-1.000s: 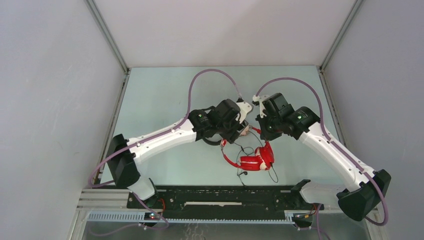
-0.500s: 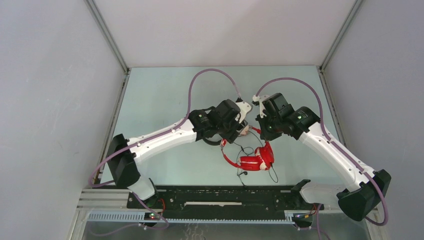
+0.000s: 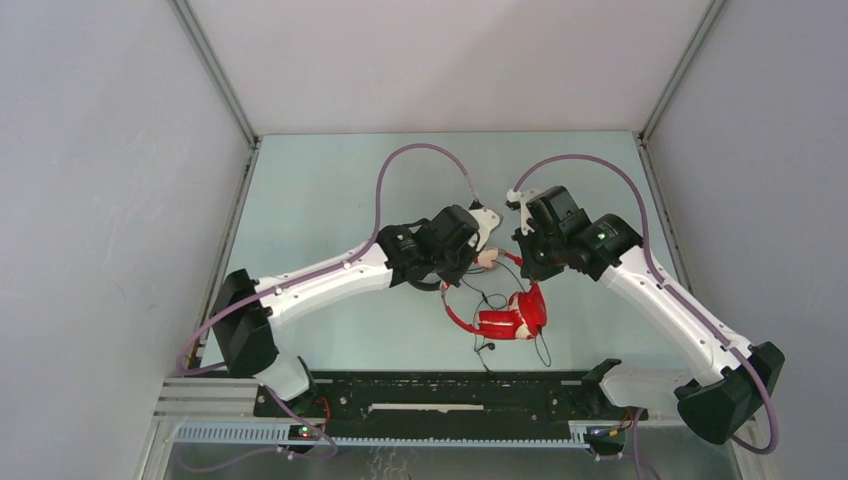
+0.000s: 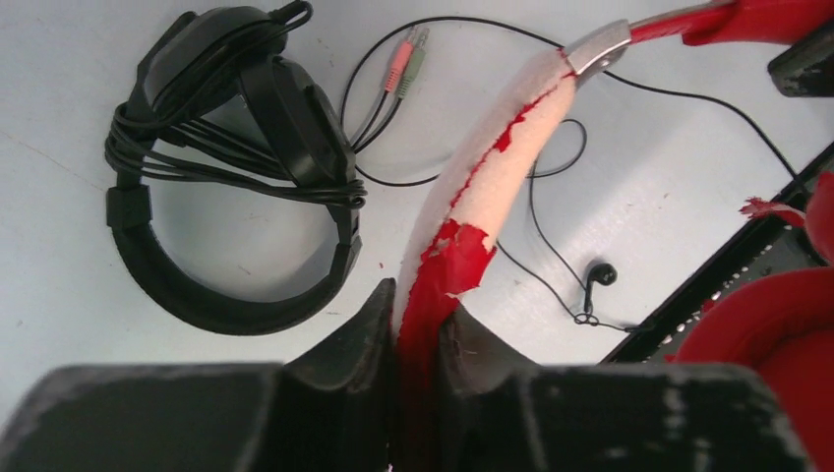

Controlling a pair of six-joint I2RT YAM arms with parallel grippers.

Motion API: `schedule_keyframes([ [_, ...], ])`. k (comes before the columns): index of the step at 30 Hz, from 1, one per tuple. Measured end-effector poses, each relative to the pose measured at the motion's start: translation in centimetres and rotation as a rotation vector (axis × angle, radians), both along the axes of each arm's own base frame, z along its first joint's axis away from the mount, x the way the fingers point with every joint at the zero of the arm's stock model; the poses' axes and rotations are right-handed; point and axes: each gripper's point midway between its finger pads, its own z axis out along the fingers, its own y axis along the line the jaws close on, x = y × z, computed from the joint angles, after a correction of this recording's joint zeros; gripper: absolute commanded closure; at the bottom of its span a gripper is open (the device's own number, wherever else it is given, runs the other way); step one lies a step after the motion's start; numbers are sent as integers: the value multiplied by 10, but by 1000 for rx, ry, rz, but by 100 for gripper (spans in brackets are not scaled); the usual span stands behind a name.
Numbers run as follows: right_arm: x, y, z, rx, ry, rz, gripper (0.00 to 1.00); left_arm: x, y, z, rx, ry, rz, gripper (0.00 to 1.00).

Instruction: Wrap the headphones

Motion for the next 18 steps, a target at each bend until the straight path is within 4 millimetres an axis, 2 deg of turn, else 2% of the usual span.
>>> schedule_keyframes([
  [1,1,0,0,1,-3,-4,100,0,0,1,-3,-2,1,99],
  [5,1,0,0,4,-2,-10,99,1,1,1,1,-5,8,100],
  [8,2,0,1,7,-5,-26,50,2,2,1,3,-10,17,100],
  [9,2,0,2,13,-9,-33,41,2,2,2,2,-13,23,100],
  [11,3,0,7,31,-28,-53,33,4,6,2,15,-20,36,100],
  [13,1,-3,22,76,-76,-74,29,7,15,2,37,-25,62,100],
  [16,-4,-9,57,192,-191,-100,19,16,35,10,31,-17,127,100],
  [18,-12,-13,86,303,-287,-109,13,25,53,27,-20,-15,195,100],
])
